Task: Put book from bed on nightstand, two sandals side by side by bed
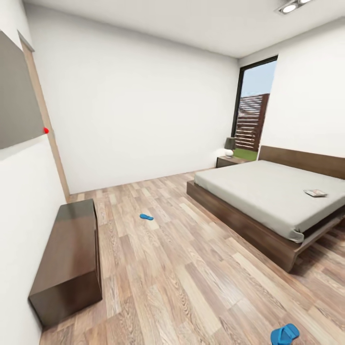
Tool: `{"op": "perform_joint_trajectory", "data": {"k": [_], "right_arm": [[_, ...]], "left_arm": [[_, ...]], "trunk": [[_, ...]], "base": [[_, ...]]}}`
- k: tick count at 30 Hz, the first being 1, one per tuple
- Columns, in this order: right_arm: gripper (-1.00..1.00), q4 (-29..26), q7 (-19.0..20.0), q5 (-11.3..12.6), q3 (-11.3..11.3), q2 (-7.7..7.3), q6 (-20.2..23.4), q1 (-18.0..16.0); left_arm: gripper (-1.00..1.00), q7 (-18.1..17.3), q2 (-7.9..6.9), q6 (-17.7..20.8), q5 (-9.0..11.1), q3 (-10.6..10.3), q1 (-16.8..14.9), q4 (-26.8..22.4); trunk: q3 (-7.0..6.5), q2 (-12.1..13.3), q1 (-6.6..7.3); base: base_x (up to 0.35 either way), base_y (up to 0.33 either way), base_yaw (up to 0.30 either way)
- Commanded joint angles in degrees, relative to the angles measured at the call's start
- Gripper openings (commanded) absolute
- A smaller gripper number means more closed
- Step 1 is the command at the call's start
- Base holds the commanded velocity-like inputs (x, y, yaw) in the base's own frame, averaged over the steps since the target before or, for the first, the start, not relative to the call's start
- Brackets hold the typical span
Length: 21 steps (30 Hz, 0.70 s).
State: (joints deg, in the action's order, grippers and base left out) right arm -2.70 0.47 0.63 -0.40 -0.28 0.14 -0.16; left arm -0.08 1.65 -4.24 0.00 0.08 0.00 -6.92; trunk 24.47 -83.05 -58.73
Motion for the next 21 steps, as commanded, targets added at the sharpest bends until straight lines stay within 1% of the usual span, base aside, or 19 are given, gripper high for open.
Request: {"op": "perform_joint_trajectory", "data": {"k": [1,10,21], "right_arm": [[1.0,0.0,0.1,0.1,0.0,0.0,0.0,0.0],[1.0,0.1,0.1,0.1,0.0,0.04,0.0,0.0],[1.0,0.1,0.1,0.0,0.0,0.06,0.0,0.0]], "left_arm": [[1.0,0.0,0.01,-0.2,0.0,0.0,0.0,0.0],[1.0,0.0,0.69,-0.2,0.0,0.0,0.0,0.0],[1.0,0.0,0.72,-0.2,0.0,0.1,0.0,0.2]], "trunk": [[0.03,0.0,0.0],[-0.22,0.0,0.0],[-0.53,0.0,0.0]], "base": [[0.0,0.0,-0.3],[0.0,0.0,-0.3],[0.0,0.0,-0.3]]}}
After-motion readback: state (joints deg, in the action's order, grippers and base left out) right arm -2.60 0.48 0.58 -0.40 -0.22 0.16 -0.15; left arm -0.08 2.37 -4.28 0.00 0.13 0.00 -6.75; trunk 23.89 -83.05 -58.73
